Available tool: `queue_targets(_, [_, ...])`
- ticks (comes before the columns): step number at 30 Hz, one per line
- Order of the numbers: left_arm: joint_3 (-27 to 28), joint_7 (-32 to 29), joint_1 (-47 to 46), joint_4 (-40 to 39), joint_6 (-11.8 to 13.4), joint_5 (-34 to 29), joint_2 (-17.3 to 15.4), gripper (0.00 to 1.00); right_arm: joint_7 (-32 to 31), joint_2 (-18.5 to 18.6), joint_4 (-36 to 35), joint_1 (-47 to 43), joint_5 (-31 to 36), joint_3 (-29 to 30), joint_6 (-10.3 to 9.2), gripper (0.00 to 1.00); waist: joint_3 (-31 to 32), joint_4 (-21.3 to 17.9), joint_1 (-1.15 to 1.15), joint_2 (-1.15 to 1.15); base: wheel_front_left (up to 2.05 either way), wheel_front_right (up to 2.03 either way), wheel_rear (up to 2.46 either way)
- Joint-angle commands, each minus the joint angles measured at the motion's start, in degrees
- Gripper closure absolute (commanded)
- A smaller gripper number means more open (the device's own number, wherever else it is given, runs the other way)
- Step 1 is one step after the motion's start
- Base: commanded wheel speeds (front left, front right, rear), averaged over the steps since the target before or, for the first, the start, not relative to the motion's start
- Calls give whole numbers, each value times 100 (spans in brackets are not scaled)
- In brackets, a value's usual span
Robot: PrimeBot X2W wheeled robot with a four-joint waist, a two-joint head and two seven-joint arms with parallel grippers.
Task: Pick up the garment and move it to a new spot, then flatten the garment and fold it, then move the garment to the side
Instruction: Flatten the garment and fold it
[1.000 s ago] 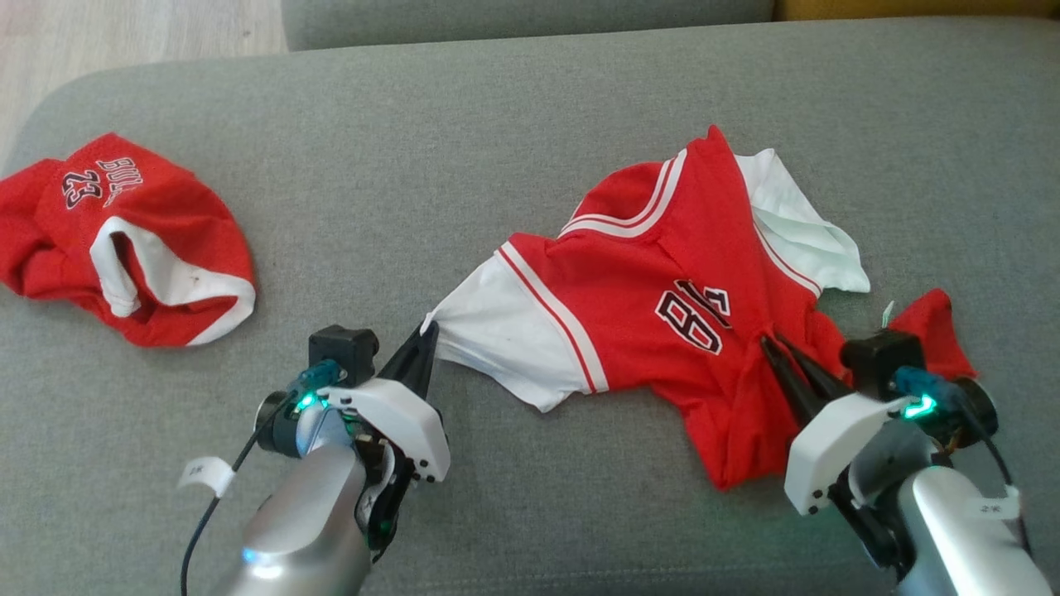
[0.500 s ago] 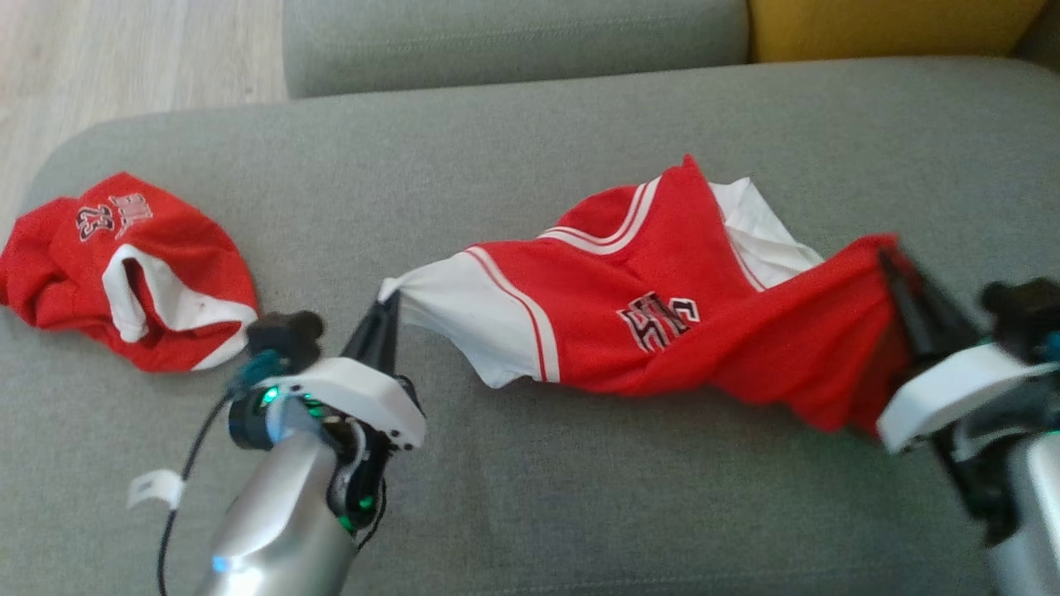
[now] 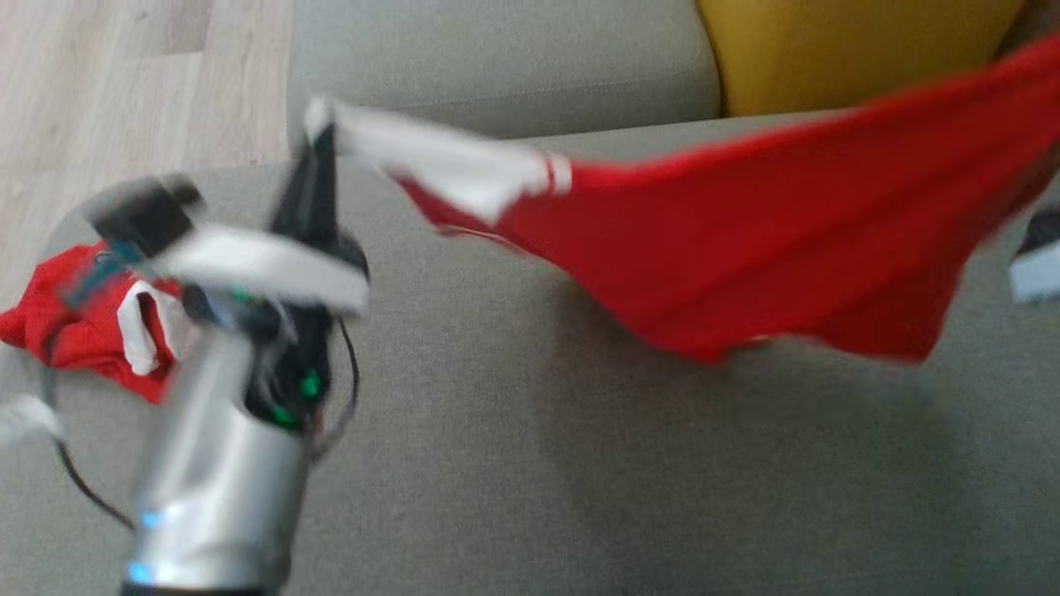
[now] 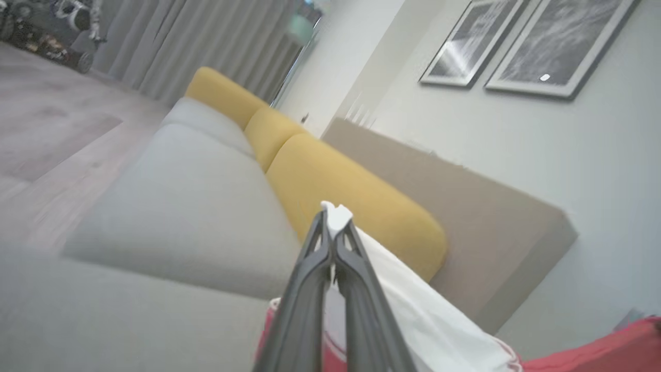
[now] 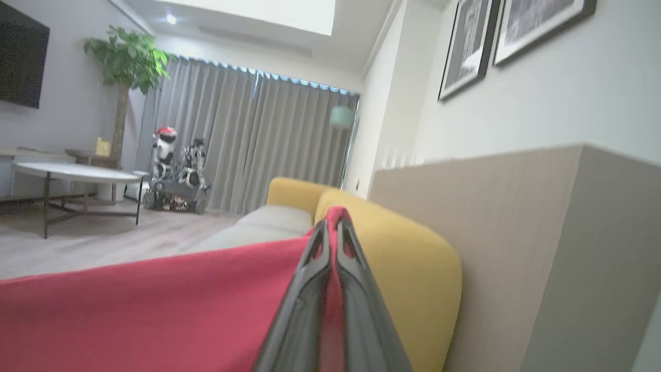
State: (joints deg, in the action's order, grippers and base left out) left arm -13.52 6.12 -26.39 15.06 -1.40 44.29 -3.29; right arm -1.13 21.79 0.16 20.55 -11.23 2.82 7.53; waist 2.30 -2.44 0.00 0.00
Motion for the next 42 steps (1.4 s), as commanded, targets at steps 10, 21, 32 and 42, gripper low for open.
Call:
queue_targets(10, [851, -658, -1313, -2325, 824, 488, -172, 100, 633, 360, -264, 1769, 133, -481, -4, 100, 266, -129, 0, 0, 0, 0, 0])
queue_targets(21, [968, -1463, -1526, -3074, 1587, 353, -553, 100, -429, 684, -489, 1784, -230, -394, -4, 100, 66, -97, 0, 0, 0, 0, 0])
queue_targets(32, [578, -1544, -3543, -543, 1134, 0, -831, 100, -500, 568, 1489, 3746, -421, -1042, -4, 100, -1622, -70, 0, 0, 0, 0, 0])
queue_targets(42, [613, -70, -5816, 1817, 432, -345, -712, 100, 1121, 359, 3769, 6147, 371, -1171, -4, 100, -2474, 201, 0, 0, 0, 0, 0])
